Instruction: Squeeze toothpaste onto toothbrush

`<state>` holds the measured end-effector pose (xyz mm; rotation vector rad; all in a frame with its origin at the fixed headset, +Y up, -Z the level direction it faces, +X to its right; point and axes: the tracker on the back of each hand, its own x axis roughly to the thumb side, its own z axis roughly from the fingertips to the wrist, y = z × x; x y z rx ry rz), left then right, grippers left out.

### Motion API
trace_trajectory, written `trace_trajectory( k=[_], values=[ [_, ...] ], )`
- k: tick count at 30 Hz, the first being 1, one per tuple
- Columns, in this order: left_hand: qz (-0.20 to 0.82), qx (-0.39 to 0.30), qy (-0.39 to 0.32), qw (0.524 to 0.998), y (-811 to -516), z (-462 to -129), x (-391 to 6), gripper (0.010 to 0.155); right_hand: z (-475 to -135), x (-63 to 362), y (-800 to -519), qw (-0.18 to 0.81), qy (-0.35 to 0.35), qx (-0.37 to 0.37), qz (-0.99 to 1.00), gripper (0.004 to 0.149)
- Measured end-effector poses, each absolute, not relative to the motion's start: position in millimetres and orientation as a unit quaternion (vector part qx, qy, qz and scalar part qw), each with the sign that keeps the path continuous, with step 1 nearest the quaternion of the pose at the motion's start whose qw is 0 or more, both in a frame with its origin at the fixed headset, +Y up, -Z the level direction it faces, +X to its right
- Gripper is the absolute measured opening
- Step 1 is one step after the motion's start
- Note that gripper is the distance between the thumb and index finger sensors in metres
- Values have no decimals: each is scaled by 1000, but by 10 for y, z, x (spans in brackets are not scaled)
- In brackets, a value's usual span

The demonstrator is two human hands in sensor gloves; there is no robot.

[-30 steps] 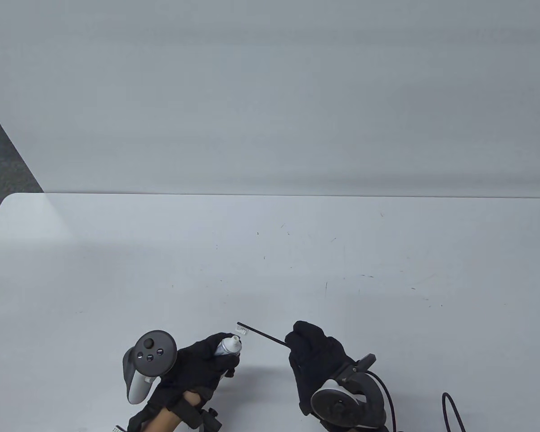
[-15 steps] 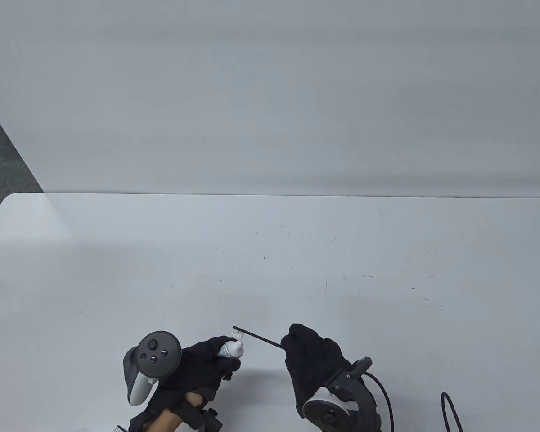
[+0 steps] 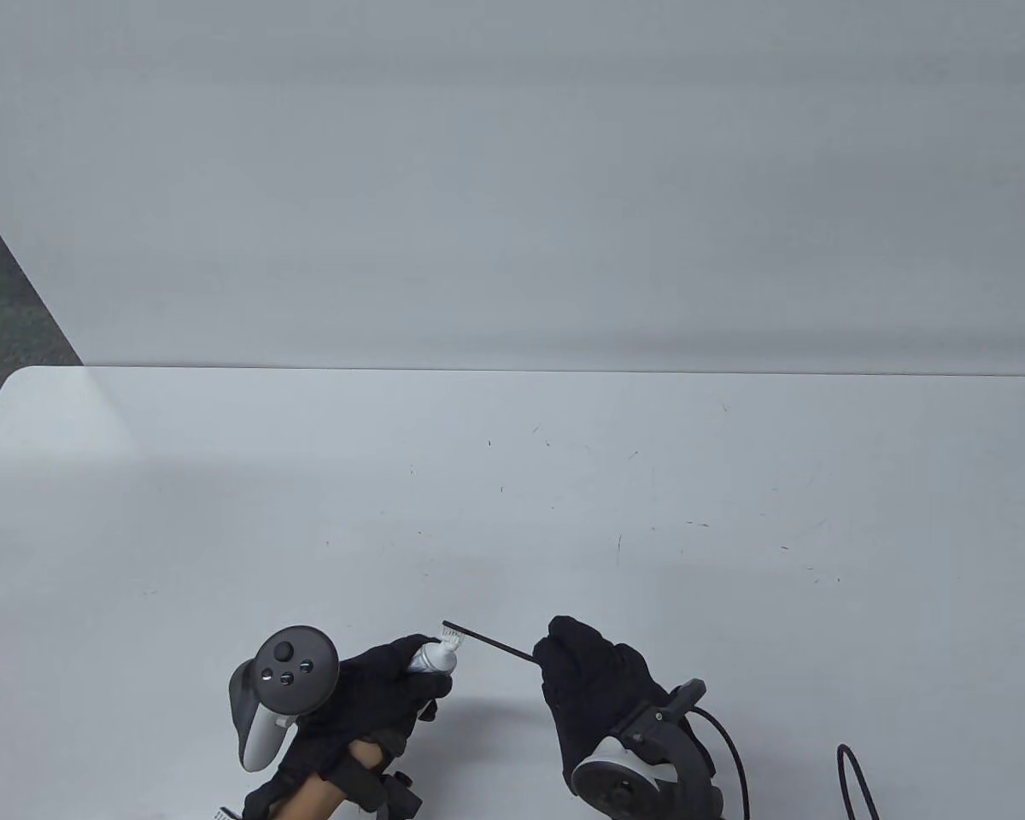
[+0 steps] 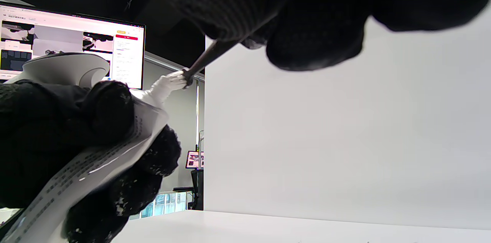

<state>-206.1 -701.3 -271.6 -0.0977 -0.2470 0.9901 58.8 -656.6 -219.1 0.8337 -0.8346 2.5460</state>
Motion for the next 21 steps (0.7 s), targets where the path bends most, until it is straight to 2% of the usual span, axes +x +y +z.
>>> trace_trajectory(
  k=[14,21],
  values=[
    [456,-30,-75,886,-6998,-2707,-2105,72,-2314,680,-6605,259,-219,272,901,40],
    [385,9,-67,920,-6950,-2673,-2080,72,-2445,790,-6674,381,-132,246,881,39]
  ],
)
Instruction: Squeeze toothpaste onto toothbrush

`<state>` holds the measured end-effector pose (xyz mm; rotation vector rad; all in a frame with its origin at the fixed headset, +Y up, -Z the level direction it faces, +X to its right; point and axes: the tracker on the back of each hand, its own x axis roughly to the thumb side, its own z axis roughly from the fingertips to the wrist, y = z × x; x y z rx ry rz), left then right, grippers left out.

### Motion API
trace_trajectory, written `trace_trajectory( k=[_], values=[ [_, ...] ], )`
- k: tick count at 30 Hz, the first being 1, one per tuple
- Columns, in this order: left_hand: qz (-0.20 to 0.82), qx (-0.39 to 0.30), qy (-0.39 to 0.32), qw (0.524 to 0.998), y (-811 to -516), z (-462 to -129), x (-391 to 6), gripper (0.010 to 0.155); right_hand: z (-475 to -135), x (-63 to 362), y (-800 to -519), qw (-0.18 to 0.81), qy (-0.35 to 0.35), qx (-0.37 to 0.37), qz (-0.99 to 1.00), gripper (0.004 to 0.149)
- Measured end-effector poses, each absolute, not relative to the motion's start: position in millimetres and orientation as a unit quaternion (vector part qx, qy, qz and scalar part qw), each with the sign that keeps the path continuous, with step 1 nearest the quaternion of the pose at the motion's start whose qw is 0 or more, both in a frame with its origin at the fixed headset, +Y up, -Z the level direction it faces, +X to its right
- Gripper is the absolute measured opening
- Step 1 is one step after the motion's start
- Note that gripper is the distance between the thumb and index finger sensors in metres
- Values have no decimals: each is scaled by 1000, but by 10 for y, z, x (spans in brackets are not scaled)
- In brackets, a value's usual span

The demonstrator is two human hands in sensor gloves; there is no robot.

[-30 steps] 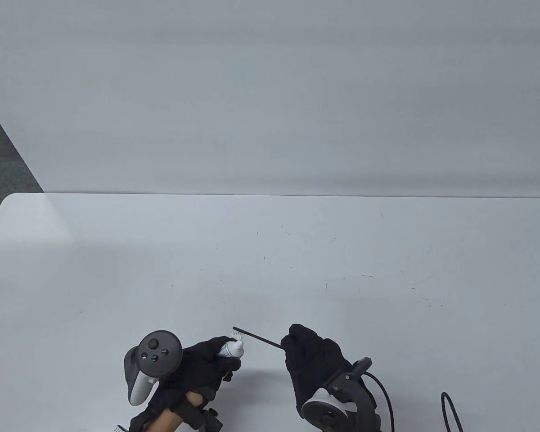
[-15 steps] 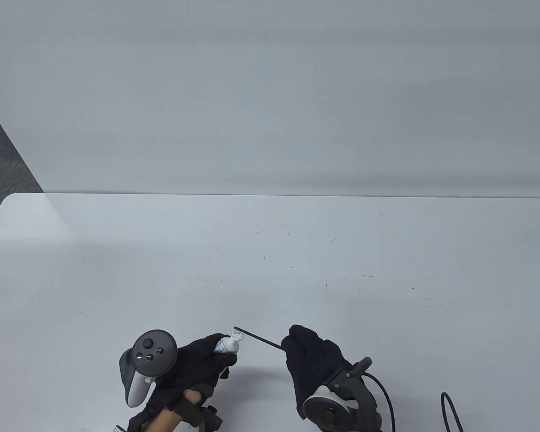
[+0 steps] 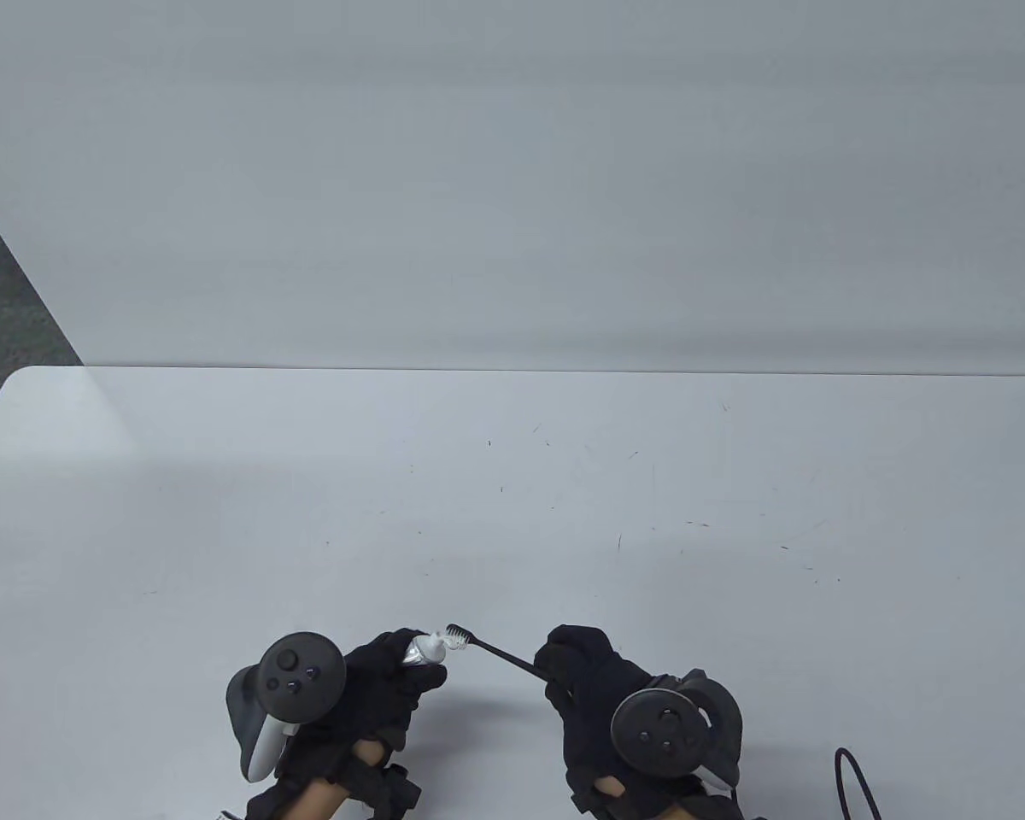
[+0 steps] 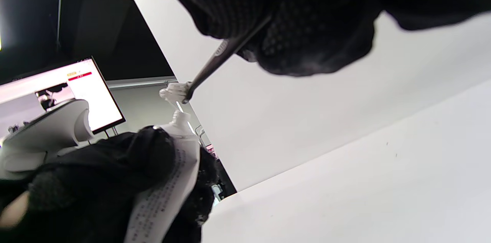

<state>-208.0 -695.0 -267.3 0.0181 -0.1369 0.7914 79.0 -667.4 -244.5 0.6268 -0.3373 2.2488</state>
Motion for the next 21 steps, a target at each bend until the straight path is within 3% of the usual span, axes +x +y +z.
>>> trace_trajectory(
  k=[6,11,17,21],
  values=[
    [383,4,-71,921,-6963,-2667,-2061,71,-2543,912,-6740,474,-71,210,852,39],
    [390,3,-75,918,-6965,-2662,-2067,71,-2682,1242,-6838,571,-67,108,811,42],
    [395,-3,-79,915,-6970,-2658,-2066,72,-2811,1711,-6925,525,-136,-4,840,51],
    [399,-5,-82,913,-6972,-2653,-2067,72,-2935,1904,-7119,468,-101,-73,875,49]
  ],
)
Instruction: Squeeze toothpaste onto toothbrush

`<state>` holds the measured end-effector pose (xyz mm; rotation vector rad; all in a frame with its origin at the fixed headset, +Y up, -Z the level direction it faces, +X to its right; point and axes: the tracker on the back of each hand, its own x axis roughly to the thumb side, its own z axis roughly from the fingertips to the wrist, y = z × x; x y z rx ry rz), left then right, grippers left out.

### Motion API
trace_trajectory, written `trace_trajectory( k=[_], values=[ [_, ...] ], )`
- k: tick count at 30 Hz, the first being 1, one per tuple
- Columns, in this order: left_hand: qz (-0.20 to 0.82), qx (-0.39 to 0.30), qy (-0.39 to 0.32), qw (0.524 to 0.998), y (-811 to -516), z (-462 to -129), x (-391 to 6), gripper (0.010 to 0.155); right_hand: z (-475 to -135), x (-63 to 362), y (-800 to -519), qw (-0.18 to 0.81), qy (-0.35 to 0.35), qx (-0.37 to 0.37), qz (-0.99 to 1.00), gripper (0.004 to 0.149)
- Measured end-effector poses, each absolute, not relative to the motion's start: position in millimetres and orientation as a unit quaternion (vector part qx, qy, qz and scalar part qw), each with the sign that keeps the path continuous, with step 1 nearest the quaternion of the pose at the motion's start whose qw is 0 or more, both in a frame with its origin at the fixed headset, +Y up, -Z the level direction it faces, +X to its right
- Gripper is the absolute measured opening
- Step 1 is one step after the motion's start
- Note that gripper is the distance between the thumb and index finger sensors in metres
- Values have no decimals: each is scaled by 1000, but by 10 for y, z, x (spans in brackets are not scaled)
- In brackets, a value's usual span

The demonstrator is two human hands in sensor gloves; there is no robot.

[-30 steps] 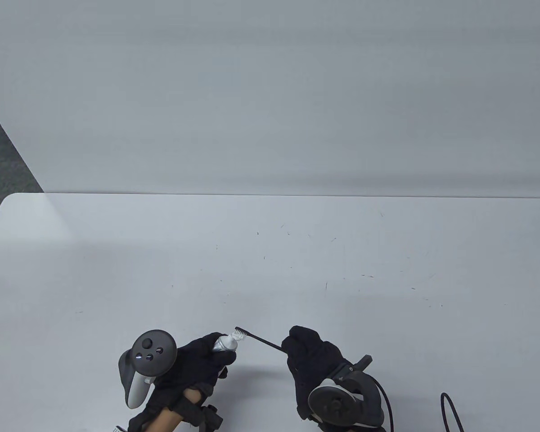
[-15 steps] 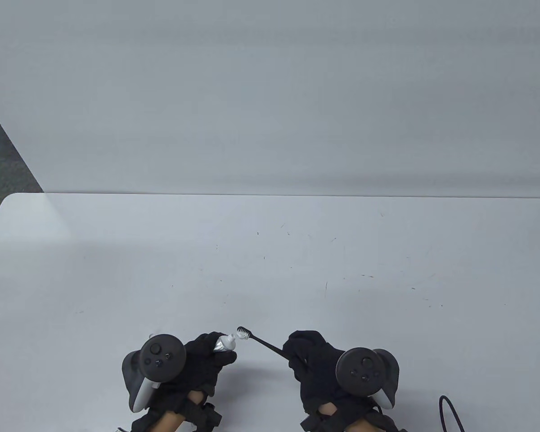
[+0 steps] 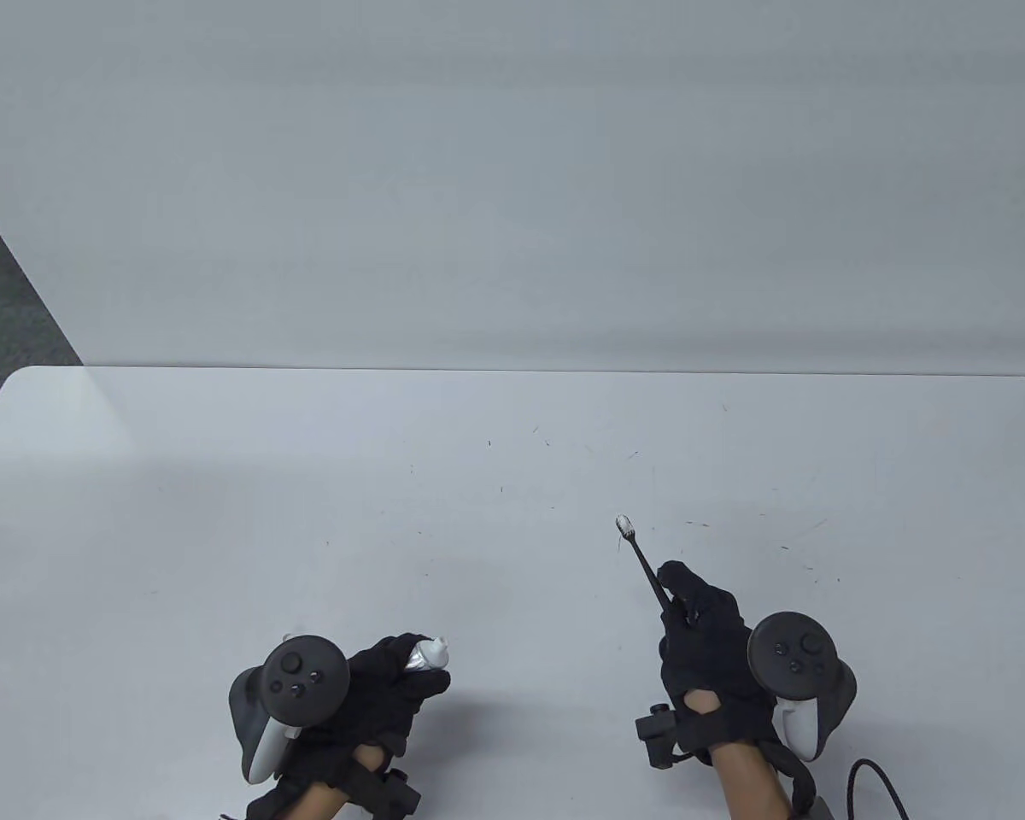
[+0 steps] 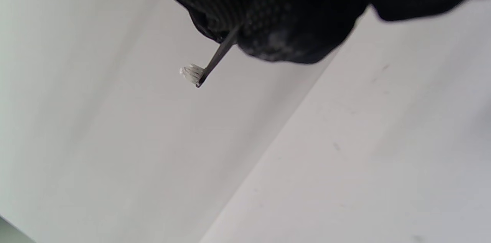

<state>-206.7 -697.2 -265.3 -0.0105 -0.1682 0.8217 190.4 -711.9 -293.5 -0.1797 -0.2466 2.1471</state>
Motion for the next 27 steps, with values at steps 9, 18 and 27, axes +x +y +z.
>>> trace_trajectory(
  k=[9,18,27],
  values=[
    [410,-11,-89,908,-6969,-2634,-2075,72,-3143,1869,-7576,326,-34,-141,934,43],
    [414,-16,-94,905,-6980,-2622,-2057,72,-3166,1530,-7637,118,-22,-83,989,42],
    [420,-13,-97,902,-6984,-2611,-2046,72,-3161,1357,-7671,22,4,-52,998,41]
  ],
)
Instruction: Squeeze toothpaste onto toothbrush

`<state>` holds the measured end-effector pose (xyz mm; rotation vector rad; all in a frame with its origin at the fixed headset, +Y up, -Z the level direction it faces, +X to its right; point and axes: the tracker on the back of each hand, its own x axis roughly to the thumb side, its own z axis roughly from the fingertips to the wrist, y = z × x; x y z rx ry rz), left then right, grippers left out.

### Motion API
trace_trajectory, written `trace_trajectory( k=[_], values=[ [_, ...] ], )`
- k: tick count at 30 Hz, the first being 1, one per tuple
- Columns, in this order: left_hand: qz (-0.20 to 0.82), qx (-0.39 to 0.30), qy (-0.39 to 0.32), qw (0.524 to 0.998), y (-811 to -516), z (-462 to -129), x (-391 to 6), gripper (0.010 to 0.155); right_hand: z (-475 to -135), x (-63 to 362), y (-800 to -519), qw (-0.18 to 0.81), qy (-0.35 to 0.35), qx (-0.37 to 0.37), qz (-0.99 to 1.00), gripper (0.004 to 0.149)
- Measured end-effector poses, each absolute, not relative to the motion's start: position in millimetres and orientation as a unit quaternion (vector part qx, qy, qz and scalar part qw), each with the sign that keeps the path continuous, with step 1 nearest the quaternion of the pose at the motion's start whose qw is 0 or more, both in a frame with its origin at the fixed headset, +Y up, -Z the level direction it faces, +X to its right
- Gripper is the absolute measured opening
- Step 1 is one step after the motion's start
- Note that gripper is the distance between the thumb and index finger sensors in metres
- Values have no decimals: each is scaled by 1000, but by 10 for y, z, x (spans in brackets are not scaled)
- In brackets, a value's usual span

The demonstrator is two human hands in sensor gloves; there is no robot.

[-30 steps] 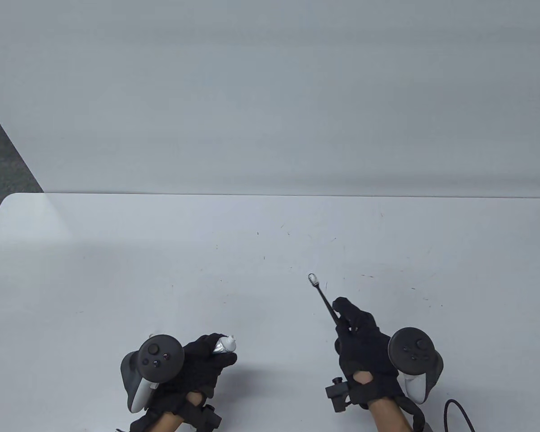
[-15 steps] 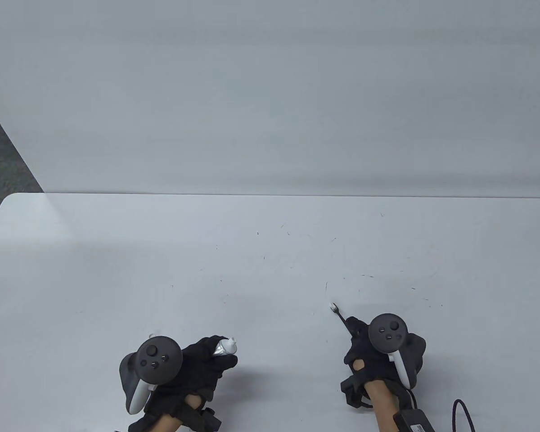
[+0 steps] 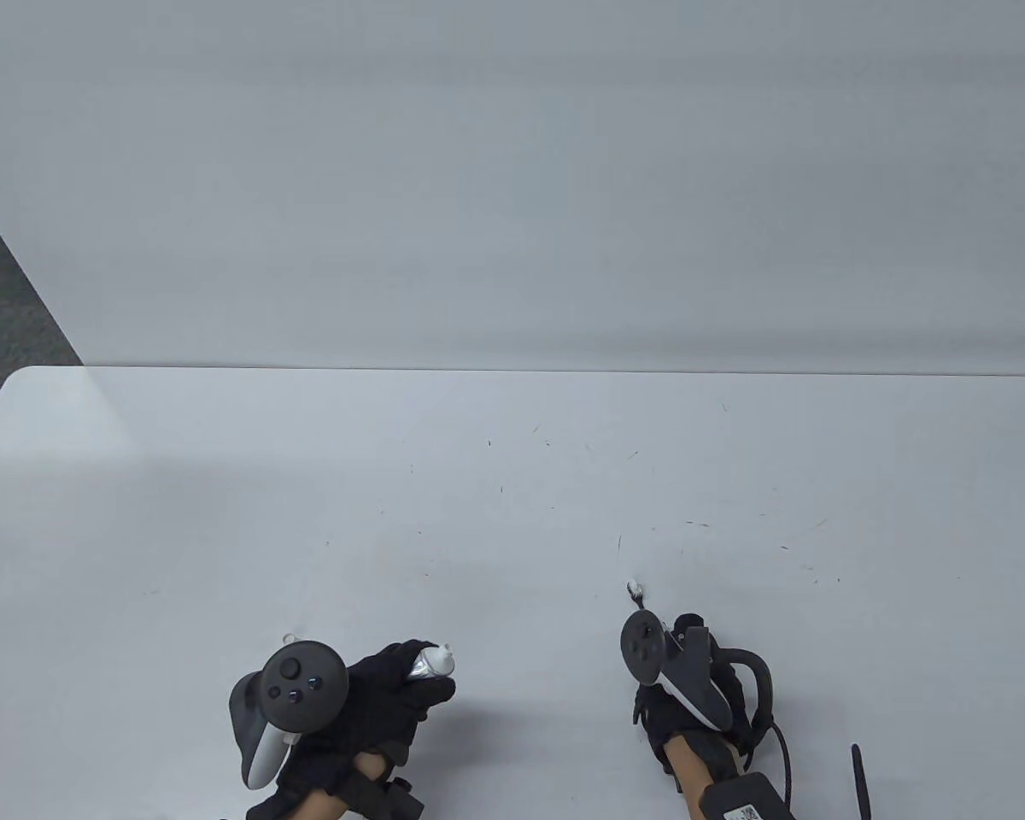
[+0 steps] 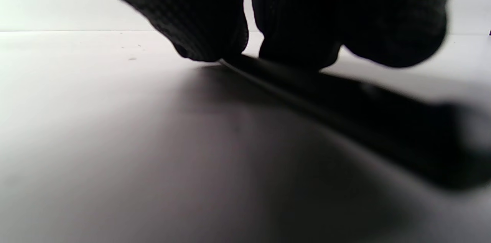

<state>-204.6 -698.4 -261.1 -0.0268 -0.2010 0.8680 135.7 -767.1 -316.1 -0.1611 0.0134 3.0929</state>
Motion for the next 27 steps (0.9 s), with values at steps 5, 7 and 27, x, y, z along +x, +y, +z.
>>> trace_trajectory(
  k=[5,7,27],
  values=[
    [423,-12,-99,901,-6986,-2610,-2044,72,-3151,1405,-7660,42,3,-56,998,43],
    [423,-12,-99,900,-6986,-2608,-2042,72,-3152,1419,-7658,48,3,-58,997,44],
    [593,38,-186,782,-6820,-2544,-2137,69,-2826,1588,-6943,222,-171,-30,959,59]
  ],
)
